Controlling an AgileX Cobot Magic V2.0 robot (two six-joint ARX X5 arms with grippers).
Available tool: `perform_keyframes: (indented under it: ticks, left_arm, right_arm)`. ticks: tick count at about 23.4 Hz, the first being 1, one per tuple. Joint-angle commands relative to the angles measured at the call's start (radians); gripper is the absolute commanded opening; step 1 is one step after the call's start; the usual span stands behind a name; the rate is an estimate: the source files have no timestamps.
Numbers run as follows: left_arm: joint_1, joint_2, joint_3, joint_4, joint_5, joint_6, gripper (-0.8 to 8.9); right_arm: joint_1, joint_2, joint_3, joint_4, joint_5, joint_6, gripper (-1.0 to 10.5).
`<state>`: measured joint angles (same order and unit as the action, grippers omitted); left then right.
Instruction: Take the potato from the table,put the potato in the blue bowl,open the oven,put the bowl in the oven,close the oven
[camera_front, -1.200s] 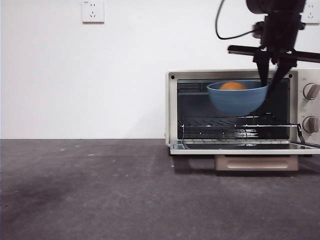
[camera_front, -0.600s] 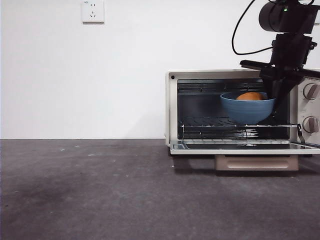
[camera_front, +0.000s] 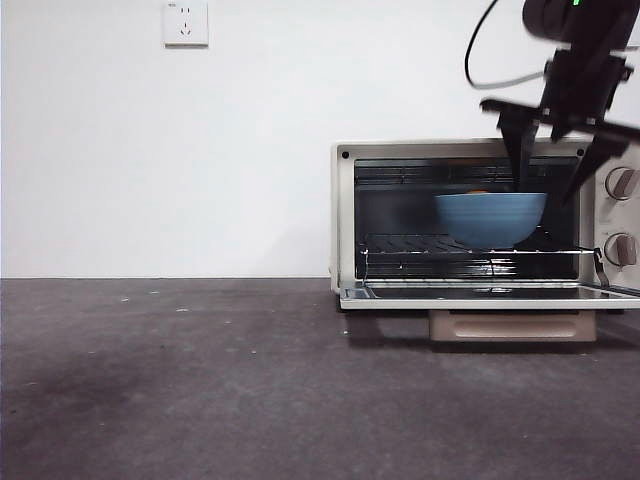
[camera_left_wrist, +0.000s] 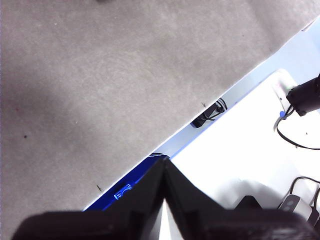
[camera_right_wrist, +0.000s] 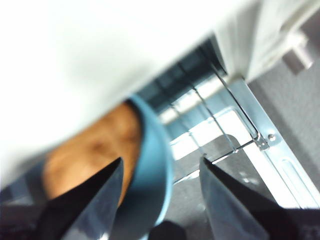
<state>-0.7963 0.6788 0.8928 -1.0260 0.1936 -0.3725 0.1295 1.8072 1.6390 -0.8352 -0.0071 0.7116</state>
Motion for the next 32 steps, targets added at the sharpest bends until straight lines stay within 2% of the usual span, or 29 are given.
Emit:
perform_keyframes:
  ticks: [1, 6, 9, 15, 17, 20, 24, 27, 30, 32]
  left_arm:
    - [0.004, 0.0, -0.001, 0.009, -0.003, -0.006, -0.05]
    - [0.004, 0.046, -0.001, 0.132, 0.011, -0.014, -0.05]
    - [0.004, 0.116, -0.001, 0.204, 0.028, -0.011, -0.05]
    - [0.033, 0.327, -0.001, 0.422, 0.117, 0.025, -0.05]
    - [0.063, 0.409, -0.001, 0.504, 0.184, 0.025, -0.05]
    - [0.119, 0.548, -0.001, 0.641, 0.322, 0.008, -0.05]
    - [0.203, 0.742, 0.003, 0.8, 0.439, -0.101, -0.05]
    - [0.267, 0.885, 0.035, 0.85, 0.469, -0.159, -0.05]
    - [0.314, 1.014, 0.102, 0.846, 0.469, -0.168, -0.05]
    - [0.332, 1.086, 0.155, 0.843, 0.469, -0.185, -0.05]
  right_arm:
    - [0.0, -0.07, 0.002, -0.01, 0.003, -0.056, 2.5]
    - [0.003, -0.284, 0.002, -0.109, 0.009, -0.276, 2.5]
    - [0.005, -0.394, 0.002, -0.153, 0.034, -0.378, 2.5]
    - [0.005, -0.59, 0.002, -0.279, 0.164, -0.55, 2.5]
    - [0.005, -0.644, 0.002, -0.327, 0.207, -0.578, 2.5]
    - [0.005, -0.721, 0.002, -0.381, 0.253, -0.591, 1.4]
    - [0.005, -0.821, 0.002, -0.41, 0.249, -0.621, 0.9]
    - [0.005, -0.885, 0.002, -0.42, 0.251, -0.643, 0.8]
    - [0.005, -0.937, 0.001, -0.423, 0.251, -0.654, -0.1]
    - [0.005, -0.976, 0.001, -0.425, 0.25, -0.657, -0.1]
